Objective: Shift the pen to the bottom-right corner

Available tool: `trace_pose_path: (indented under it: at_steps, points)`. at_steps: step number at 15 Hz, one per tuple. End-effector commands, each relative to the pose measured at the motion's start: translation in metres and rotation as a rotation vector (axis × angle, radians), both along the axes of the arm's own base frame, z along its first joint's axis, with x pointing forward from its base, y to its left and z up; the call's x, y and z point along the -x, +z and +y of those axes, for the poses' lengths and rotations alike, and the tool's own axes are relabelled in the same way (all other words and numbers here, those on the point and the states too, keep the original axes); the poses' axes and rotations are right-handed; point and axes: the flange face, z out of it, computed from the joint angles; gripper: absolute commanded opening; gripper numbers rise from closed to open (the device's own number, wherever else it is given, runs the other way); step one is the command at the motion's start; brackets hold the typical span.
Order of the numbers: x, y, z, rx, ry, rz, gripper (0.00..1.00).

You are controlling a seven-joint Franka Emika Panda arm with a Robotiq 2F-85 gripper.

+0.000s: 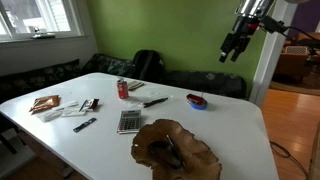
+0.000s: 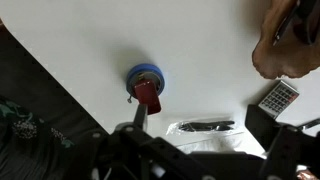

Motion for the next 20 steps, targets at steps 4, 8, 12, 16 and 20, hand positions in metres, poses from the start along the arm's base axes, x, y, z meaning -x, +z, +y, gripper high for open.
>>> trace_pose_path:
  at_steps: [4,8,12,16,20]
  points:
    - [-0.004,-0.017,0.019,0.005,0.005,0.025,1.00]
    - [0.003,-0.079,0.090,0.022,0.022,0.164,1.00]
    - [0.005,-0.130,0.175,0.004,0.017,0.191,1.00]
    - [0.006,-0.131,0.198,-0.020,0.011,0.134,1.00]
    - [-0.008,-0.133,0.207,-0.038,-0.003,0.122,1.00]
